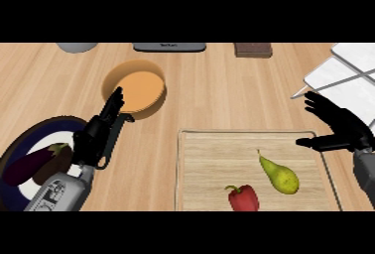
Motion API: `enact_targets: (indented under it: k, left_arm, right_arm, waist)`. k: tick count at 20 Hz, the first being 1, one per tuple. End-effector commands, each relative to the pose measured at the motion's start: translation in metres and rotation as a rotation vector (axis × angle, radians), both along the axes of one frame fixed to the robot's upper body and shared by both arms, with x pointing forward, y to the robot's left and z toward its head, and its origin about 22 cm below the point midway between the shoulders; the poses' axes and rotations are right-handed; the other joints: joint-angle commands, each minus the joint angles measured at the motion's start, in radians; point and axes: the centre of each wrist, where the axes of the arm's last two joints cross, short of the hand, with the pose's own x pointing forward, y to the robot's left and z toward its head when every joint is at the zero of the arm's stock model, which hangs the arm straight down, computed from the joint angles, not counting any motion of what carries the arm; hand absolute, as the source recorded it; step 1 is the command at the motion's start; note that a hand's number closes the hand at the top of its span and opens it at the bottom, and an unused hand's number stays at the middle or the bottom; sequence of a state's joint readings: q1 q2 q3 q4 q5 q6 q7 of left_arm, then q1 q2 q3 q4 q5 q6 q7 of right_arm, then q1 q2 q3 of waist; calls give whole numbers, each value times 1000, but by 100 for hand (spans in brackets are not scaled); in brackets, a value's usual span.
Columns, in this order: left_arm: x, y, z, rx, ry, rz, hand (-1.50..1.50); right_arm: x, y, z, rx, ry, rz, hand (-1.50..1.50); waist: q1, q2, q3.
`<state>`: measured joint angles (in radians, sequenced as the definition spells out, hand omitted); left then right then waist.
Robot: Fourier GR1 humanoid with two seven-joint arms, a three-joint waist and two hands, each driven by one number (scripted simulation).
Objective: Pick the pear from the tray and place it in the tiered shelf
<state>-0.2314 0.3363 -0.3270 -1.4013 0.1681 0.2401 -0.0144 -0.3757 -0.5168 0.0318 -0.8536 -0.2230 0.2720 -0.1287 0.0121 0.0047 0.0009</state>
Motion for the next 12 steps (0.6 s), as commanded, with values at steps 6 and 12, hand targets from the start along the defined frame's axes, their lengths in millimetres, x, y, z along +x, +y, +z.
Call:
enact_targets:
  k: [6, 12]
  left_arm:
    - [6, -2, 7, 10, 9, 5, 0]
    - [2, -5, -4, -12, 11, 17, 0]
  right_arm:
    - [44, 11, 73, -187, 103, 337, -150]
    - [68, 44, 134, -411, 189, 522, -150]
  waist:
    - [-2, -5, -1]
    - [-5, -7, -3]
